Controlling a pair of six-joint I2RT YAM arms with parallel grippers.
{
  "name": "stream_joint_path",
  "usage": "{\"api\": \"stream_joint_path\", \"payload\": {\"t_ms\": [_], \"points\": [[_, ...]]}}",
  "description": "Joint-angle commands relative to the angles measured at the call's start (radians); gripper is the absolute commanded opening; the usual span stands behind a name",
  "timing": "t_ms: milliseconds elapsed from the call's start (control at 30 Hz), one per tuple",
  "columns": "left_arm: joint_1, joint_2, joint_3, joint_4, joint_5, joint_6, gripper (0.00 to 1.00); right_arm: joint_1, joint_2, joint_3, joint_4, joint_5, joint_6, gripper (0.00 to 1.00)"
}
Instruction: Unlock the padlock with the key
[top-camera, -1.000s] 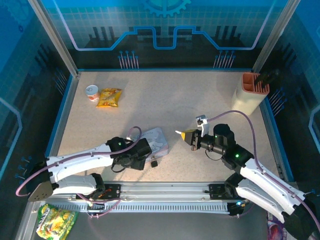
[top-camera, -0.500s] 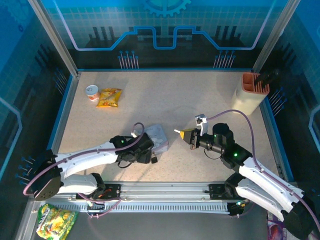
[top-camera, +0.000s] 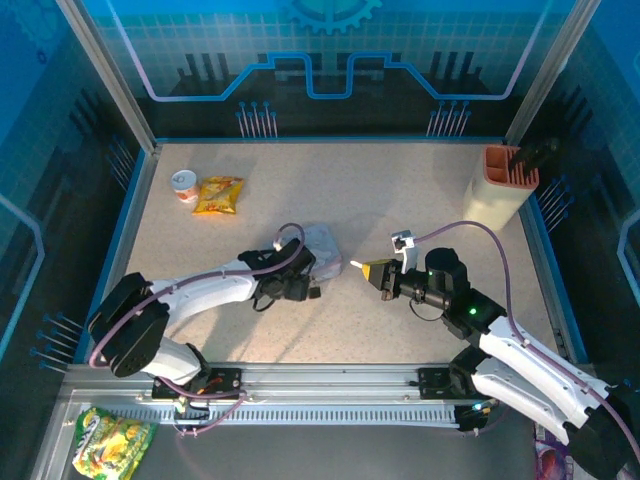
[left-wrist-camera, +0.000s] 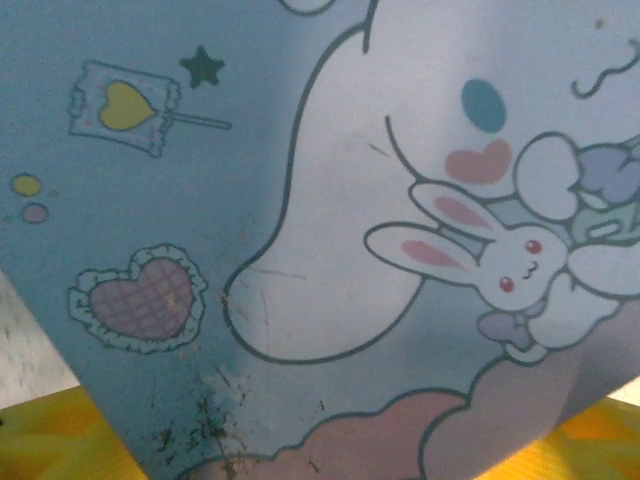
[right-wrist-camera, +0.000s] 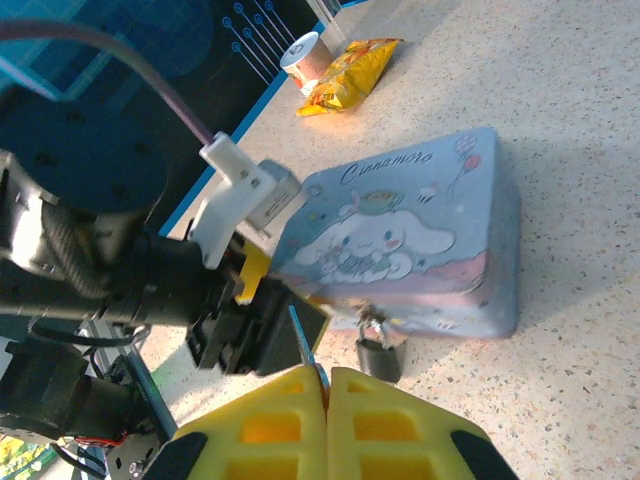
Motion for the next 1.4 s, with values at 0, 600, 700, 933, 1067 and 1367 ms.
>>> {"api": "stream_joint_path", "payload": {"t_ms": [0,600,700,933,1067,1367], "points": [[0.064,0.047,0.061,0.083,-0.038,0.088,0.7,0.01,-0.006,0.005,-0.015,0.028,0.01,0.0],[-0.004,-0.243,-0.18,0.347,-0.019,-0.067,0.72,0.01,-0.024,-0.028,0.01,0.039,0.069,0.0],[-0.042,-0.233,-0.268,0.538,0.008,-0.122,0.72,0.012,-0.01,-0.026,0.03,0.024,0.072,0.0],[-0.035,-0.169,-0.355,0.787,0.006,-0.151,0.72,0.015,-0.035,-0.052,0.054,0.014,0.102,0.0],[0.014,-0.089,-0.371,0.901,0.09,-0.173,0.69,0.015,-0.067,-0.067,0.042,0.029,0.111,0.0],[0.04,0.058,-0.356,1.007,0.094,-0.211,0.62,0.017,-0.086,-0.07,0.034,0.02,0.116,0.0]]}}
